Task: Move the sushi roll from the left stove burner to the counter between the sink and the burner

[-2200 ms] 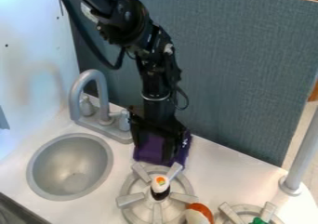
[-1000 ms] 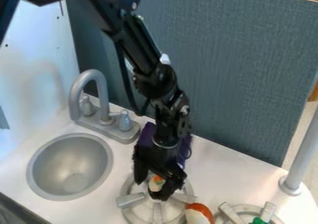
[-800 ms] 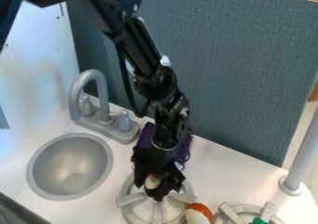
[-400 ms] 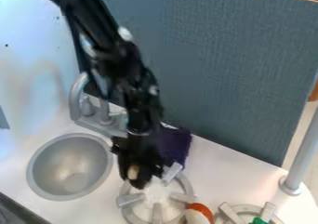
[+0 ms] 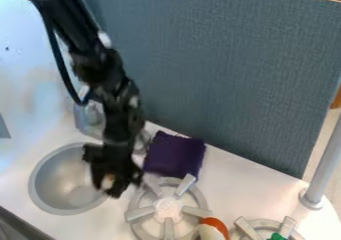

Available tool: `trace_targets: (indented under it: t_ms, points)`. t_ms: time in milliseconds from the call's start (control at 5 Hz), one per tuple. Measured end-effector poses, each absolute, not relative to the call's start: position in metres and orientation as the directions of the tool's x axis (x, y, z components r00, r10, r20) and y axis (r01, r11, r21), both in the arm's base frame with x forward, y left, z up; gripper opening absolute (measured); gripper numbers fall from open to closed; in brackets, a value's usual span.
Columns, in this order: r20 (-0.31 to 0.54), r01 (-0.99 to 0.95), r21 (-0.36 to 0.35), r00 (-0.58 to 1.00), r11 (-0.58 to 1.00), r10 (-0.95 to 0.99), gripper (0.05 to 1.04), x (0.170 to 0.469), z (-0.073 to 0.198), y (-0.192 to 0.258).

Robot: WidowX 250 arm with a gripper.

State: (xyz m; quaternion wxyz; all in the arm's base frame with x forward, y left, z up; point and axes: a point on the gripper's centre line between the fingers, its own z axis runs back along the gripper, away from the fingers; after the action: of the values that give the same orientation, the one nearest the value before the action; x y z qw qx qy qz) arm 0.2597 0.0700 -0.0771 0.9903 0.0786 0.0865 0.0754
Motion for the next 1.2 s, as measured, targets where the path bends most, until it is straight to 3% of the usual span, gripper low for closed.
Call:
trace_targets:
  t_ms: [200, 600, 800, 1000, 1200]
  points:
    - [-0.257, -0.122, 0.226, 0.949, 0.967, 0.180, 0.535, 0.250, -0.113, 0.082]
    - [-0.287, -0.097, 0.210, 0.945, 0.973, 0.156, 0.532, 0.254, -0.123, 0.079]
    - [-0.294, -0.079, 0.163, 0.948, 0.983, 0.125, 0.586, 0.253, -0.121, 0.072]
    - [-0.216, -0.084, 0.104, 0.971, 0.991, 0.104, 0.905, 0.250, -0.097, 0.060]
    - [-0.102, -0.094, 0.044, 0.990, 0.995, 0.098, 1.014, 0.265, -0.063, 0.051]
